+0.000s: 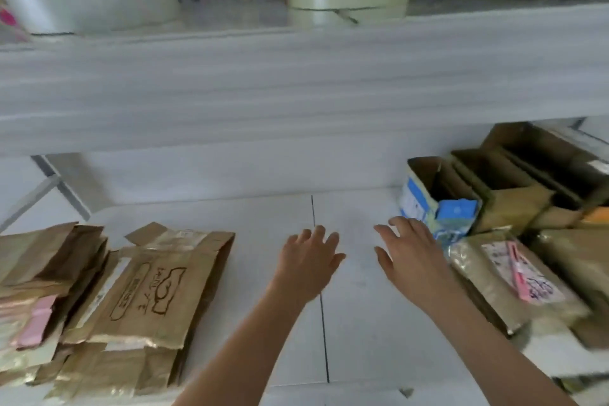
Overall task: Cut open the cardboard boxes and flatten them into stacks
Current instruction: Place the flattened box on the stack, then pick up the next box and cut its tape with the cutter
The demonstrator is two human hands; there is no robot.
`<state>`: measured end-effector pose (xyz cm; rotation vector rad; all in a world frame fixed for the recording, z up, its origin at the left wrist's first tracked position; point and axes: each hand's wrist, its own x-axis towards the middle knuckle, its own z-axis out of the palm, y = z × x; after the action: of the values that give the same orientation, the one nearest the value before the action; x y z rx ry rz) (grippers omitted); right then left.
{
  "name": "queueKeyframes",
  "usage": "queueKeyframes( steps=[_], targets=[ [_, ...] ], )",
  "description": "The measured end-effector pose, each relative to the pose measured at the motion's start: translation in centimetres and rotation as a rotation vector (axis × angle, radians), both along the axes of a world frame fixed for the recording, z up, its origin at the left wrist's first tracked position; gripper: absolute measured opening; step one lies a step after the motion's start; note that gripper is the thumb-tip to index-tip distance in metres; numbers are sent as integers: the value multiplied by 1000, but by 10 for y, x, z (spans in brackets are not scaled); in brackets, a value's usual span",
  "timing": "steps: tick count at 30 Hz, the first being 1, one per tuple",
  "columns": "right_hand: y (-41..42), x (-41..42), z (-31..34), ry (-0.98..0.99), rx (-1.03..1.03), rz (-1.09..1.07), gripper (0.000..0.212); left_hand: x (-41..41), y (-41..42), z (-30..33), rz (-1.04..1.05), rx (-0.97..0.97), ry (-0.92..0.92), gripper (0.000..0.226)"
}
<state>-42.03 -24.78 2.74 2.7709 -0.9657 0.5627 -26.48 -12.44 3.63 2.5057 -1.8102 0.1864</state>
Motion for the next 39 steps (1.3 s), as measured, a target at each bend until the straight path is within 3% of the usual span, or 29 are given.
queueKeyframes(
  steps=[7, 16, 19, 21, 23, 25, 28, 30, 35, 37, 39],
  targets=[
    [-107, -77, -11, 24, 71, -65, 44, -83, -98, -19, -62, -35, -105, 34],
    [-186, -68, -32, 113, 262, 40, 68, -120, -136, -25, 64, -67, -169, 32],
    [-188, -57, -43, -4, 133, 63, 42, -117, -126, -28, 122, -78, -166, 31],
    [-182, -49, -45, -7, 159, 118, 24, -118, -113, -27, 166, -42, -140, 33],
    [-174, -39, -45, -33, 214, 187, 18, -111, -97, -30, 230, -34, -92, 38],
    [-159, -31, -43, -227, 287, 258, 27, -102, -80, -32, 291, -87, -85, 39],
    [-130, -28, -35, -532, 719, 452, 31, -96, -61, -23, 404, -167, -102, 42],
    [-106, -35, -31, -573, 1111, 495, 24, -98, -52, -14, 413, -302, -65, 50],
    [-76, -49, -57, -710, 1898, 127, 18, -100, -45, 11, 403, -686, 199, 52],
    [-75, -57, -65, -666, 2051, -19, 24, -102, -52, 12, 395, -563, 303, 52],
    [-74, -64, -74, -581, 2047, -148, 29, -106, -62, -2, 357, -320, 415, 48]
  ],
)
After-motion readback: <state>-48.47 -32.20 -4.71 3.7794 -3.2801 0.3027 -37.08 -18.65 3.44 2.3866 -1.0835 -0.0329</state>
